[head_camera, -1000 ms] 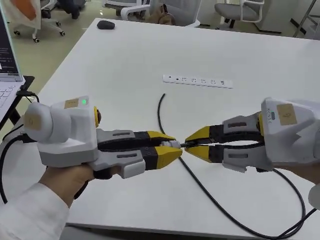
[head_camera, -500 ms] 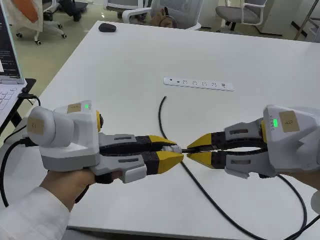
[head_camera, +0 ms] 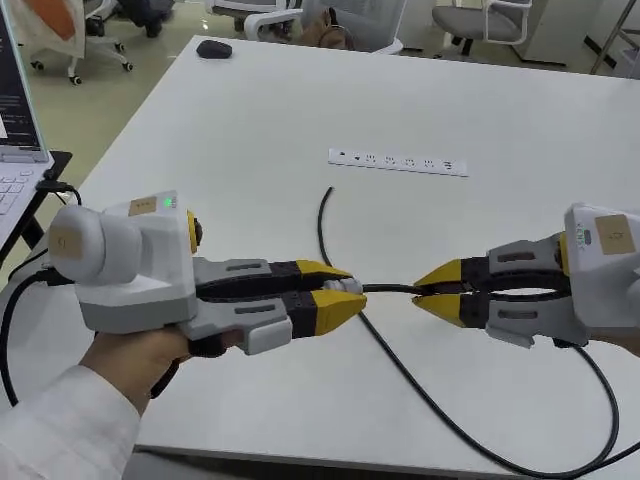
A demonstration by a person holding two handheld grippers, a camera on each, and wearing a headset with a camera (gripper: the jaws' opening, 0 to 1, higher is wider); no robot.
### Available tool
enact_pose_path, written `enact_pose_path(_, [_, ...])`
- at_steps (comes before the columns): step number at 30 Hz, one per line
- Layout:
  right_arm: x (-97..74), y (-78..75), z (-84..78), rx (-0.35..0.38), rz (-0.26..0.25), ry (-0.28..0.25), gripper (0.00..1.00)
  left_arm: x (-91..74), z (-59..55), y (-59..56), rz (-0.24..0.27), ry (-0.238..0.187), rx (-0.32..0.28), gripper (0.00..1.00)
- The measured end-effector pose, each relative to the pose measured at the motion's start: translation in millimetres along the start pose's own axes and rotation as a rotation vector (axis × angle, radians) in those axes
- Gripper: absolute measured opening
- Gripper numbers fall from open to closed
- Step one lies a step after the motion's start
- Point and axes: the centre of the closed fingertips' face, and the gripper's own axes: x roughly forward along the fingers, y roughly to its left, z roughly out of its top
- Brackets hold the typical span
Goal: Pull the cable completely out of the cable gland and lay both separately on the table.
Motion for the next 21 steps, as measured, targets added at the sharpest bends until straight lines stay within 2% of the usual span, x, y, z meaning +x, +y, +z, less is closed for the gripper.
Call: enact_pose_path(21, [-16.8, -12.4, -37.3, 0.067, -0.038, 0.049, 0.04, 0.5, -1.8, 1.7, 0.008, 0.007, 0.002, 0.17])
